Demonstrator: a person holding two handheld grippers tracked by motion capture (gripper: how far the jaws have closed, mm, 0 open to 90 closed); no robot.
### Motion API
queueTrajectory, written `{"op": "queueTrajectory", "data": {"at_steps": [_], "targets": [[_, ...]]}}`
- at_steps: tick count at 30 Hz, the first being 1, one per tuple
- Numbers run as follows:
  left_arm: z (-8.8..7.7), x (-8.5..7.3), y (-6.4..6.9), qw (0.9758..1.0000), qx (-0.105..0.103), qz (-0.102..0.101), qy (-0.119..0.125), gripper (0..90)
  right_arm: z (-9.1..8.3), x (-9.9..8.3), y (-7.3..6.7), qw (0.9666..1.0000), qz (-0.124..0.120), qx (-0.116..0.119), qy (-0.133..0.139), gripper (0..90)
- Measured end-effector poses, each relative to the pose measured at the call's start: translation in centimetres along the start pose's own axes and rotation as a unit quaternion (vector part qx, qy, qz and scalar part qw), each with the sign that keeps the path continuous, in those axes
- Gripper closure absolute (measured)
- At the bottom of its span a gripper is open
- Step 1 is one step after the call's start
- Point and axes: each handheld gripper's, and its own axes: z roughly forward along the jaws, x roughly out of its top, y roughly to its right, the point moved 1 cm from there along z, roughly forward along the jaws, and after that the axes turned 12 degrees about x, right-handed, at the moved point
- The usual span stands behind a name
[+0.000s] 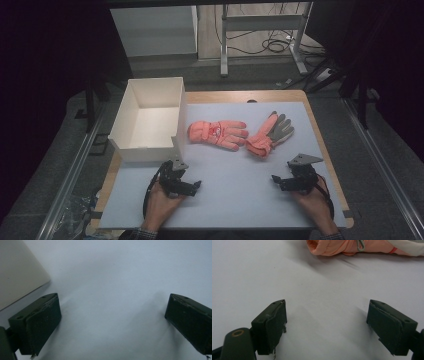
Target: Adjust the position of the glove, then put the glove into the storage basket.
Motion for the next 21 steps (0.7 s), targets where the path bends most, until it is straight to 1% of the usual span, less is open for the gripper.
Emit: {"op": "queueTrajectory", "data": {"at_steps": [3,4,8,9,21], "targets": [[0.02,0.00,0.03,1.0000,0.000,-0.003,0.001,0.4,0.00,0.00,0.01,1.0000,0.001,0.000,0.000,16.7],[-0.01,0.00,0.01,1.0000,0.000,0.000,0.000,0.4,0.00,0.00,0.00,1.0000,0.000,0.000,0.000,16.7],[0.01,-0.02,0.03,1.0000,0.000,-0.002,0.002,0.5,-0.01,0.00,0.01,1.0000,0.000,0.000,0.000,16.7],[-0.01,-0.02,0.02,1.0000,0.001,0.001,0.001,0.5,-0.01,0.01,0.01,1.0000,0.000,0.000,0.000,16.7],[-0.01,-0.02,0.01,1.0000,0.001,0.000,0.001,0.6,-0.01,0.03,0.02,1.0000,0.001,0.001,-0.001,16.7]]}}
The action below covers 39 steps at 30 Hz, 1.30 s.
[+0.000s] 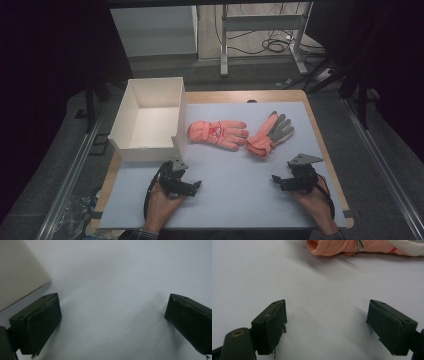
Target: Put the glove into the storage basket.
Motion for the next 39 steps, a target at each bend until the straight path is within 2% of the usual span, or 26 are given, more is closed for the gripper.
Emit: {"op": "queueTrajectory", "data": {"at_steps": [11,17,19,22,27,39], "targets": [[0.0,0.0,0.0,1.0000,0.000,-0.001,0.000,0.6,-0.1,0.0,0.0,1.0000,-0.001,0.001,0.000,18.2],[0.0,0.0,0.0,1.0000,0.000,-0.002,0.001,0.6,-0.3,0.1,0.0,1.0000,0.002,0.001,0.003,24.8],[0.0,0.0,0.0,1.0000,0.000,-0.002,0.001,0.6,-0.4,0.2,0.2,0.9999,0.008,0.008,0.003,28.8],[0.0,0.0,0.0,1.0000,0.000,-0.002,0.001,0.6,-0.9,0.8,0.7,0.9998,0.015,0.014,0.008,36.8],[0.0,0.0,0.0,1.0000,0.000,-0.002,0.001,0.6,-1.1,1.8,1.6,0.9994,0.025,0.020,0.011,42.5],[0.0,0.0,0.0,1.0000,0.000,-0.002,0.000,0.6,-1.0,4.5,3.8,0.9975,0.059,0.021,0.032,45.6]]}}
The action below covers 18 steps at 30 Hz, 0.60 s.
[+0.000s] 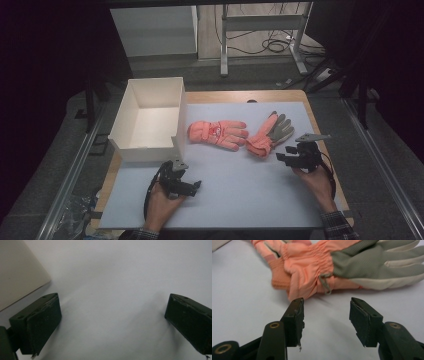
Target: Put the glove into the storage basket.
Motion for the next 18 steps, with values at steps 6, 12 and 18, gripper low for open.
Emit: {"op": "queueTrajectory", "data": {"at_steps": [6,12,18], "targets": [[0.0,0.0,0.0,1.0000,0.000,0.000,0.000,0.6,0.4,1.5,0.6,0.9999,0.001,-0.011,0.005,47.2],[0.0,0.0,0.0,1.0000,0.000,0.003,-0.002,0.6,0.8,3.0,1.0,0.9996,0.000,-0.027,0.008,47.7],[0.0,0.0,0.0,1.0000,0.000,0.003,-0.002,0.6,1.3,4.4,1.6,0.9991,0.009,-0.039,0.013,47.7]]}}
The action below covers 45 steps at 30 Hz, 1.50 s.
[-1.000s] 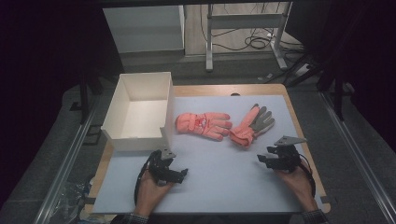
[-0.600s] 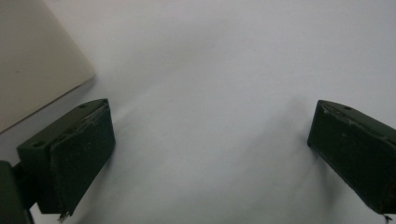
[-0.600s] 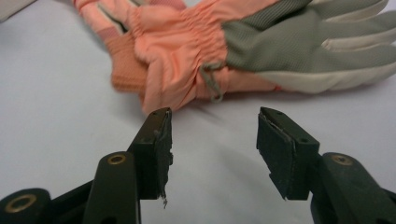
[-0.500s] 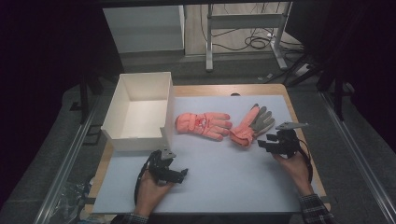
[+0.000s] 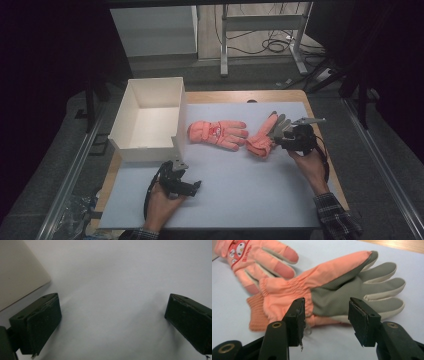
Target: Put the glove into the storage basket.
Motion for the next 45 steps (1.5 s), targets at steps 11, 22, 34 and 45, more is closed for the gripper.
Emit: {"op": "queueTrajectory", "data": {"at_steps": [11,22,34,45], "targets": [[0.0,0.0,0.0,1.0000,0.000,-0.001,0.001,0.6,1.6,1.7,1.0,0.9998,0.011,-0.015,-0.005,44.3],[0.0,0.0,0.0,1.0000,0.000,-0.001,0.001,0.6,3.8,1.7,2.4,0.9984,0.030,-0.041,-0.022,42.1],[0.0,0.0,0.0,1.0000,0.000,0.000,0.001,0.6,5.2,0.7,2.8,0.9970,0.043,-0.054,-0.036,67.0],[0.0,0.0,0.0,1.0000,0.000,-0.002,0.002,0.6,4.5,0.7,2.9,0.9976,0.054,-0.031,-0.029,87.7]]}}
